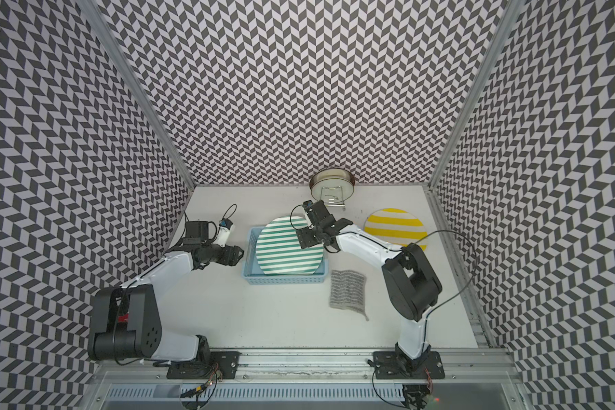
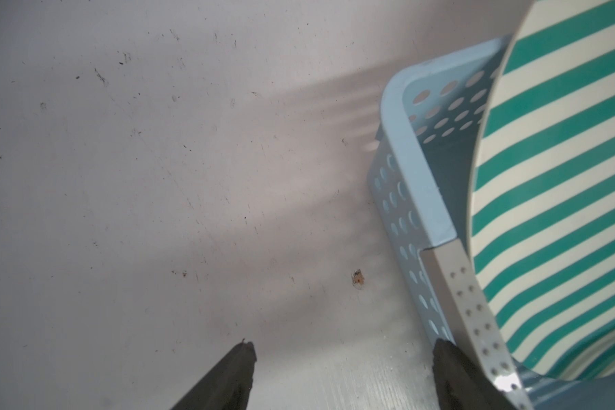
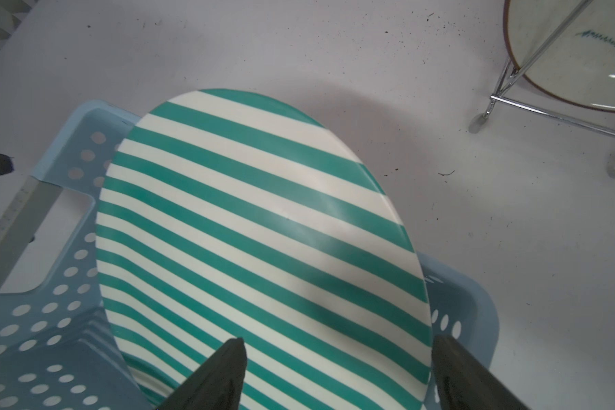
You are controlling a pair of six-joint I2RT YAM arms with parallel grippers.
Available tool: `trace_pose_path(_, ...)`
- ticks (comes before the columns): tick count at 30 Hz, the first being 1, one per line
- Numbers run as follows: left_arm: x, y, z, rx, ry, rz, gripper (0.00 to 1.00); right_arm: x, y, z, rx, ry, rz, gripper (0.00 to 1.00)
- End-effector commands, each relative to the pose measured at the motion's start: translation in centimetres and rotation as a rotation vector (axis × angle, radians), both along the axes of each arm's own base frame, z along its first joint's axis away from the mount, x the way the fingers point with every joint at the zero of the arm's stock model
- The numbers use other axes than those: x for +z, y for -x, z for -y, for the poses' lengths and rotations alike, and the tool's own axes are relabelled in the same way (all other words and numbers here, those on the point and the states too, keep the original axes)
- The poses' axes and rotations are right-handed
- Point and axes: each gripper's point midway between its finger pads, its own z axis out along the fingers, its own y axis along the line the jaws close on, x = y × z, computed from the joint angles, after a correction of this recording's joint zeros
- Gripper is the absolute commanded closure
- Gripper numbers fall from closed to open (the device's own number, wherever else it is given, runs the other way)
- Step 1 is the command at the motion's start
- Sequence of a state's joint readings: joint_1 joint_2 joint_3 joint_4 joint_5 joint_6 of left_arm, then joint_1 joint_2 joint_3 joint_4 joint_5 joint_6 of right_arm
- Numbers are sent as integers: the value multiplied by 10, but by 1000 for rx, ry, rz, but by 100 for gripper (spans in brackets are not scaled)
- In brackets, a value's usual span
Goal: Wipe the wet plate dry
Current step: Pick up the plate from the bin.
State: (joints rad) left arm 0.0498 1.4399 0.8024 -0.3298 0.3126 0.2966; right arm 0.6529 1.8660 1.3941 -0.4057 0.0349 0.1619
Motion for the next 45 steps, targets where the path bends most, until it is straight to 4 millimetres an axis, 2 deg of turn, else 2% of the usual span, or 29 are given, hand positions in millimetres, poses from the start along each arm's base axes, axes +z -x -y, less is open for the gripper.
trace_pose_path(1,5,-6,10,-28,27,20,20,-3,-7,-1,-14,39,19,14)
trace_pose_path(9,2,-8,15,-39,33,8,20,-20,-17,1,-43,101,24,13)
trace_pose_path(15,2,-9,16,-43,26,9,20,-18,-19,3,-58,119,39,11)
trace_pose_path(18,1,-9,17,-45,26,8,20,-17,-18,3,-53,106,33,11)
trace_pose_path(21,1,-9,18,-47,25,7,20,-19,-9,-8,12,25,-19,16)
trace_pose_path(28,-5,-8,22,-58,26,-7,20,12,17,-25,163,-282,-93,26)
trace_pose_path(36,-8,-7,27,-69,27,-15,20,48,36,-22,296,-542,-131,39)
trace_pose_path(40,-8,-7,28,-71,23,-14,20,57,43,-23,340,-608,-141,45)
trace_pose_path(45,-6,-7,31,-77,32,-13,20,61,42,-20,336,-620,-122,59)
